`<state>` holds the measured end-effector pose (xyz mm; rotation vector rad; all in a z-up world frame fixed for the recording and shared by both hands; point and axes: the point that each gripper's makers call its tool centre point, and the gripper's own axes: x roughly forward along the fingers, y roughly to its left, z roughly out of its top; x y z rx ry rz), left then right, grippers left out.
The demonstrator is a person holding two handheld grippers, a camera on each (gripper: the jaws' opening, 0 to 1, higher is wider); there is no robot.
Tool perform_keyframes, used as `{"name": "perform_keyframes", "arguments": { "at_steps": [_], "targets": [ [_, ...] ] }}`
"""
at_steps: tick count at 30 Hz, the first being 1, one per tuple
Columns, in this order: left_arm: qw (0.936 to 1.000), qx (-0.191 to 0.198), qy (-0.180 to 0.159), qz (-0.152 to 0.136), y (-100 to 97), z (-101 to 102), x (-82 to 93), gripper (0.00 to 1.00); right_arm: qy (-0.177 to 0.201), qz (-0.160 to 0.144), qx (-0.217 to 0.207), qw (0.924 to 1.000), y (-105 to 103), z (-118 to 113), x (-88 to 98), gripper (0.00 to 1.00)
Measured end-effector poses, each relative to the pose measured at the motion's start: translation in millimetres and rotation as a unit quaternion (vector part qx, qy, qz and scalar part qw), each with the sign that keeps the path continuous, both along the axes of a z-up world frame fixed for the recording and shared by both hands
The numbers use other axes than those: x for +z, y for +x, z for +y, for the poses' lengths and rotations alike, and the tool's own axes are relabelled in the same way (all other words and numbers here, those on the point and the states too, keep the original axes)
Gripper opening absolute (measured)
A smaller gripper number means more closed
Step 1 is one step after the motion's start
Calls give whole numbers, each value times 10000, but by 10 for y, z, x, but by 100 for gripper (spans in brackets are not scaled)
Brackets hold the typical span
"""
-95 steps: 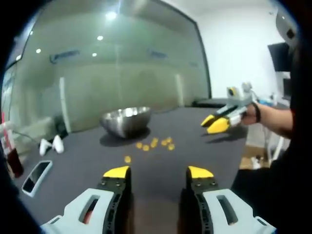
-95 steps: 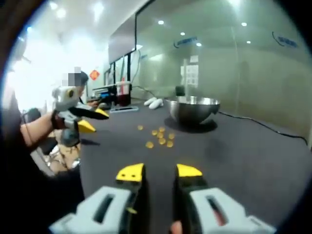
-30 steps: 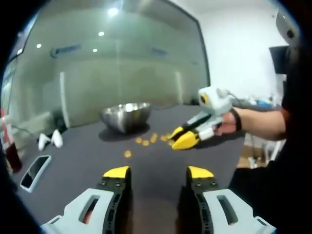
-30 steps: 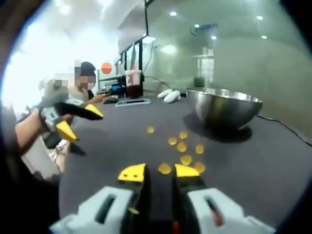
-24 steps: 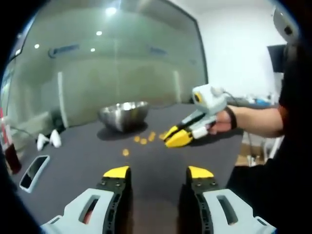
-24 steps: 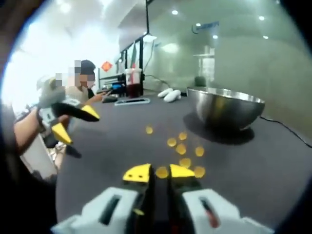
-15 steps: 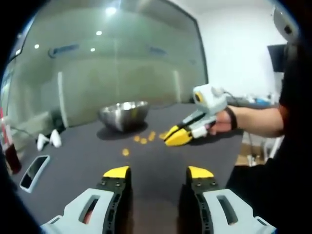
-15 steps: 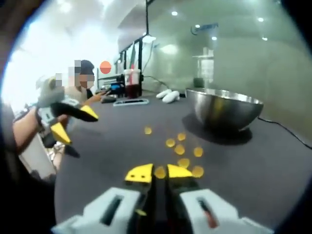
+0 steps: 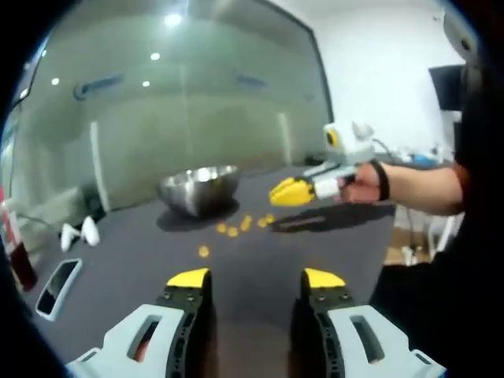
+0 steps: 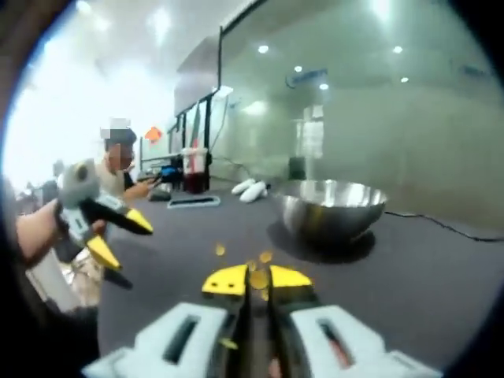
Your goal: Pick up the QQ candy scattered on the table and place it into the stainless steel bowl on the table
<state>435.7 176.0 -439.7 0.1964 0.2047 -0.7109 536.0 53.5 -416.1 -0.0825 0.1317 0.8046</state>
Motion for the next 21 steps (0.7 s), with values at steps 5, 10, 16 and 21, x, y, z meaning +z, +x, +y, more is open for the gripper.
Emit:
{"name": "perform_keyframes", "arguments": {
  "at_steps": [5,10,16,21],
  "targets": [
    [10000,-8,-3,9,-11,4,-11,47,191,-303,-402,9985,202,-125,292,10],
    [10000,30,-79,-34,-8,15,40,47,275,-509,-655,9962,457,-146,406,10],
    [9999,14,-90,-42,-18,20,72,47,279,-675,-614,9954,749,8,709,10],
    [10000,6,-50,-3,-46,19,47,47,170,-1094,-725,9912,979,110,903,10]
  ]
}}
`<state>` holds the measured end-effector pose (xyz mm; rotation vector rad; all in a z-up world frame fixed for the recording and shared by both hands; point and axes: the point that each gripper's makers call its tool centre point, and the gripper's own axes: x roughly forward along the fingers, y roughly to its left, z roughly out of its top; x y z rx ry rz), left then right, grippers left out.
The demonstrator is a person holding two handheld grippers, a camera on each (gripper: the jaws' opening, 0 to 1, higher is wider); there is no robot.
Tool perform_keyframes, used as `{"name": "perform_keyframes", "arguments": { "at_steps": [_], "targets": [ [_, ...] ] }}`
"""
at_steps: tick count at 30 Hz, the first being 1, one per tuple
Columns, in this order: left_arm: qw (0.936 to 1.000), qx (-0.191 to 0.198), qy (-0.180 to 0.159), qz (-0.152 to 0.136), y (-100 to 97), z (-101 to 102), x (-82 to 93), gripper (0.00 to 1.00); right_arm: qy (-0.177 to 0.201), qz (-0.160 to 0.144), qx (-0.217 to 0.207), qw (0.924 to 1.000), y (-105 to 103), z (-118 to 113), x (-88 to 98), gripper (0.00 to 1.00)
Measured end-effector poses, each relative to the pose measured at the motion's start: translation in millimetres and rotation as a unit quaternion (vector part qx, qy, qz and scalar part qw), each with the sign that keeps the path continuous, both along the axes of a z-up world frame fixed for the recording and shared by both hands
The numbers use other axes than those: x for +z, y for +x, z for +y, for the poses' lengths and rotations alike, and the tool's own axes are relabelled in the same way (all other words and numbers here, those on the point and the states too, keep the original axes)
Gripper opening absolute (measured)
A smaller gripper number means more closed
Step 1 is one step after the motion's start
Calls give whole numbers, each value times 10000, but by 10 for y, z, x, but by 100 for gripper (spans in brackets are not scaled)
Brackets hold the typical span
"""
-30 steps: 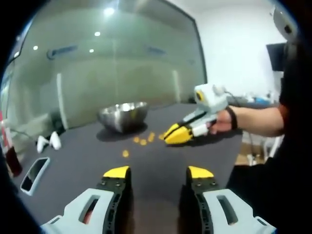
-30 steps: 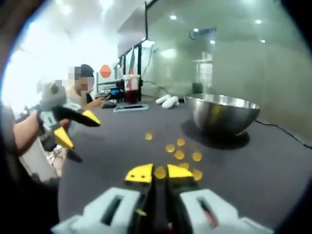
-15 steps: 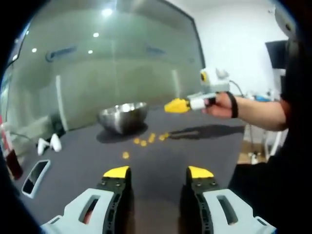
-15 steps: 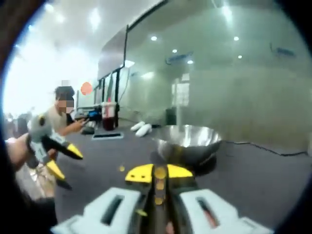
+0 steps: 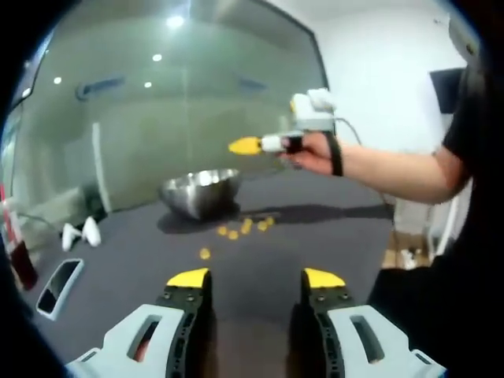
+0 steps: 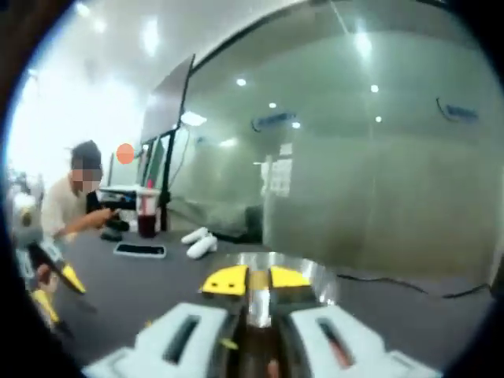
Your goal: Pick up the QQ candy scattered on the table and place it into the stainless steel bowl on the table
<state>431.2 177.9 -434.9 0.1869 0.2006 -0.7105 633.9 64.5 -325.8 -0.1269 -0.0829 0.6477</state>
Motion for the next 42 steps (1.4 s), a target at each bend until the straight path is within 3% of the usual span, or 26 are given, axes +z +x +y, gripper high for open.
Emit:
{"name": "perform_keyframes", "arguments": {
  "at_steps": [6,8,9,11,21,28,32,34,38,42],
  "targets": [
    [10000,-18,37,1,-13,-1,-2,47,-166,-22,-113,9998,223,97,-33,13],
    [10000,-13,38,7,-13,4,-4,47,-118,30,-121,9999,263,83,-57,31],
    [10000,-13,35,16,-13,4,-7,47,18,93,-113,9999,258,76,-59,32],
    [10000,-34,52,28,-11,-4,-17,47,263,251,-96,9993,253,46,-81,28],
    [10000,-79,25,16,15,-48,-5,47,192,223,-179,9994,243,-103,-91,28],
    [10000,-56,17,3,28,-79,24,47,265,-73,-204,9994,61,-232,56,25],
    [10000,-73,49,-32,22,-84,37,47,237,-70,-93,9997,-132,-317,55,25],
    [10000,-36,31,-16,23,-70,35,47,252,-236,-60,9994,-247,-386,91,25],
    [10000,-22,31,-18,11,-67,36,47,224,-205,42,9995,-439,-504,64,26],
    [10000,-27,77,-15,17,-71,19,47,225,55,313,9992,-618,-538,-70,26]
  ]
}}
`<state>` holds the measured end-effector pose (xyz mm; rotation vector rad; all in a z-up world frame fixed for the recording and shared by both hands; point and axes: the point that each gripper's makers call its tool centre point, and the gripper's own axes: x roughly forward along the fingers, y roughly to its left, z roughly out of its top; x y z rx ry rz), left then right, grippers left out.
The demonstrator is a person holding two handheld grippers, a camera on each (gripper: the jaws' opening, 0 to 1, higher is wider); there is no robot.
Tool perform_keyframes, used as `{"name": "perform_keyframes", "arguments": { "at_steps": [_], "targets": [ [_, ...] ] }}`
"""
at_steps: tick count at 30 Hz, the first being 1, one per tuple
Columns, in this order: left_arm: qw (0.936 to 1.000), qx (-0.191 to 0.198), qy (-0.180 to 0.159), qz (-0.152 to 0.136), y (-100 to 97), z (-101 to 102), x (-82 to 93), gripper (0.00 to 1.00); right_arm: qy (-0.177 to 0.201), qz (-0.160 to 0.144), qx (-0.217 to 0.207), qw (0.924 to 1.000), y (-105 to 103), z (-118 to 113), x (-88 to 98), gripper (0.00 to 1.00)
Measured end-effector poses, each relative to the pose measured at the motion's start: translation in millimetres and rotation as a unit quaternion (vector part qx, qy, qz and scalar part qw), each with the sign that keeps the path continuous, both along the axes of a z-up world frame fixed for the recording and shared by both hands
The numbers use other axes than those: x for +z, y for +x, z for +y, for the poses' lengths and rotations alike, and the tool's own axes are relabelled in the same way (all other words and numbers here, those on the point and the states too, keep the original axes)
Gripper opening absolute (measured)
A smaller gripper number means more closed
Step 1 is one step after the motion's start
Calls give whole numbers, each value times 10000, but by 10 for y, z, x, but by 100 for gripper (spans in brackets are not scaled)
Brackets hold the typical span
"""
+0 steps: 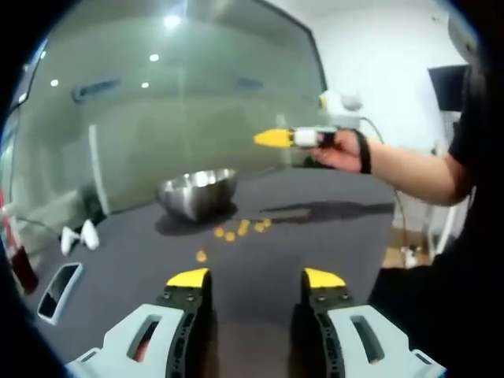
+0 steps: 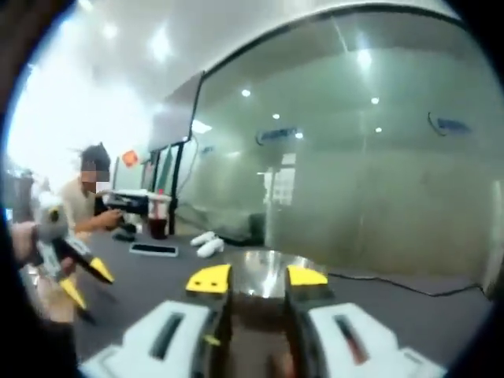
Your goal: Pick up the QQ candy scattered on the table and place it into the stainless steel bowl on the table
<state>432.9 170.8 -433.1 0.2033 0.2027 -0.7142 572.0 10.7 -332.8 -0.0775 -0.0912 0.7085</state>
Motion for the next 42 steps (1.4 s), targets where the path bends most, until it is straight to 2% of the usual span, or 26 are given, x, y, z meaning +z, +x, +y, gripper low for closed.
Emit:
{"name": "perform_keyframes", "arguments": {
  "at_steps": [2,5,7,9,10,11,13,17,19,21,25,27,28,31,32,36,38,42],
  "targets": [
    [10000,2,-3,10,5,0,-9,47,49,203,300,9993,-128,20,-78,26],
    [10000,18,14,17,9,3,-21,47,-130,285,615,9976,-304,28,-214,26],
    [10000,48,-1,25,10,8,-24,47,-322,-9,706,9970,-410,24,-208,25],
    [10000,73,-1,54,11,16,-44,47,-181,121,823,9964,-484,26,-250,25],
    [9999,93,16,66,16,24,-57,47,-110,282,893,9955,-488,22,-308,25],
    [9999,112,26,73,21,30,-63,47,-126,315,870,9956,-461,6,-359,25],
    [9999,129,10,83,25,35,-65,47,-347,504,917,9939,-481,63,-527,25],
    [9998,187,-6,112,27,61,-69,47,-591,650,1199,9889,-536,225,-684,25],
    [9996,247,31,140,37,89,-91,46,-687,557,1304,9875,-542,340,-692,25],
    [9995,263,-17,152,39,99,-90,46,-734,640,1497,9839,-566,482,-733,25],
    [9995,293,3,152,33,109,-87,46,-1019,742,1803,9755,-573,770,-876,25],
    [9994,295,-8,151,26,110,-80,46,-1082,690,1912,9731,-547,925,-906,25],
    [9994,298,-13,153,23,112,-79,46,-1167,821,1972,9699,-532,1018,-959,25],
    [9994,307,15,169,16,120,-90,46,-1334,744,2082,9661,-491,1199,-1000,25],
    [9993,315,22,174,13,123,-92,46,-1366,820,2111,9644,-470,1247,-1031,25],
    [9993,335,11,185,-1,135,-97,46,-1300,1138,1934,9658,-317,1406,-1122,22],
    [9992,357,24,203,-2,146,-109,46,-1325,1385,1964,9616,-295,1477,-1220,21],
    [9991,371,-12,182,-29,163,-80,46,-1279,1550,1964,9597,-233,1580,-1287,21]
  ]
}}
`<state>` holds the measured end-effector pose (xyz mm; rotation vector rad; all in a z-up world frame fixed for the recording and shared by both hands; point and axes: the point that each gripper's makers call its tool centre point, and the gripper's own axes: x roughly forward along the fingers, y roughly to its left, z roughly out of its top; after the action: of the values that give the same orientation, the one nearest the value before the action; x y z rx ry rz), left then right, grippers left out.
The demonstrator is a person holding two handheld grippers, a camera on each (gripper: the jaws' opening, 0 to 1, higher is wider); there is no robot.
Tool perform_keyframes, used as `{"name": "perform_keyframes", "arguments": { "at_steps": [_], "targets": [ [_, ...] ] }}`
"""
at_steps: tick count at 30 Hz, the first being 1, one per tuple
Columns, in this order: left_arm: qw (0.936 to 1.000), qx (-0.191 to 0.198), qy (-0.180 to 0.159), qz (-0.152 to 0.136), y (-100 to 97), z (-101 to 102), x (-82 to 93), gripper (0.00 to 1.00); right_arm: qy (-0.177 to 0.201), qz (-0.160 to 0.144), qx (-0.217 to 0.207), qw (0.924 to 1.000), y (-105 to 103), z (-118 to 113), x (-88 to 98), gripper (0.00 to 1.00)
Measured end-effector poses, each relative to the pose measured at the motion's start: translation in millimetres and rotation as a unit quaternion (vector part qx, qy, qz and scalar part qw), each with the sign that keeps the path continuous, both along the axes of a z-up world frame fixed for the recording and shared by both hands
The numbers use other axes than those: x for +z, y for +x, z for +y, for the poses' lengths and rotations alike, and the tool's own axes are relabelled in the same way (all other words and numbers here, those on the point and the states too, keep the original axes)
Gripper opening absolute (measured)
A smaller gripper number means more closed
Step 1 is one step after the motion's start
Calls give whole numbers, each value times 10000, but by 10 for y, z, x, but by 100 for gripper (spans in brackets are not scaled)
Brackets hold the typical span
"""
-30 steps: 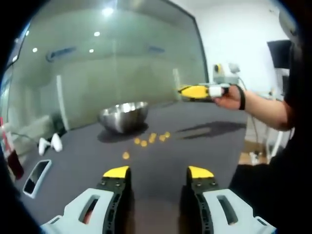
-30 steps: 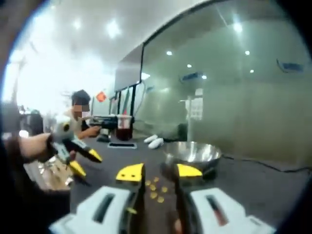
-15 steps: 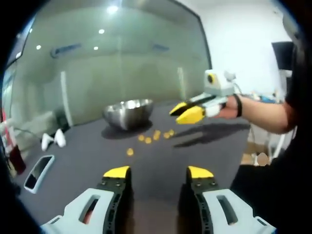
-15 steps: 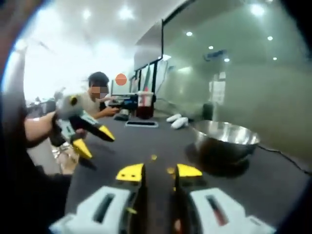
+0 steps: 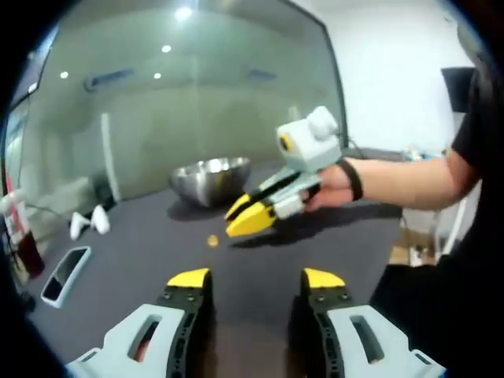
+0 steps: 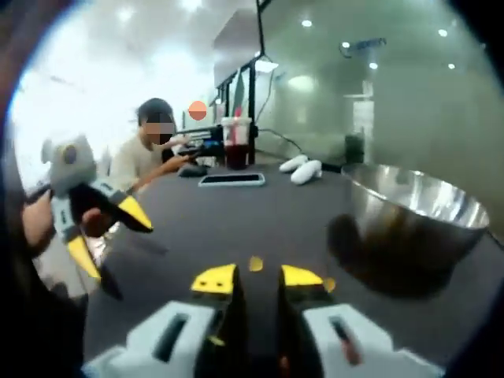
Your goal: Pick up the QQ candy scattered on the table and place it into the stainless steel bowl on the table
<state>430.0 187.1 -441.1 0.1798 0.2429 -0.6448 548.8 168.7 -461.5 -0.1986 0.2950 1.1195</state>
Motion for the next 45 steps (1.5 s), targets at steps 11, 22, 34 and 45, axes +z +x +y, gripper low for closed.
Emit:
{"name": "perform_keyframes", "arguments": {
  "at_steps": [11,22,34,45],
  "targets": [
    [10000,-88,38,23,-30,-44,-39,46,-413,-4,156,9990,61,246,-184,16],
    [10000,-58,19,28,-19,-12,-43,46,-116,42,-20,9999,114,191,-86,9],
    [9998,-180,44,-26,22,-93,-6,46,404,-146,-503,9978,120,-265,385,9],
    [9997,-215,43,-67,25,-101,6,46,577,-414,-1124,9911,175,-905,649,9]
  ]
}}
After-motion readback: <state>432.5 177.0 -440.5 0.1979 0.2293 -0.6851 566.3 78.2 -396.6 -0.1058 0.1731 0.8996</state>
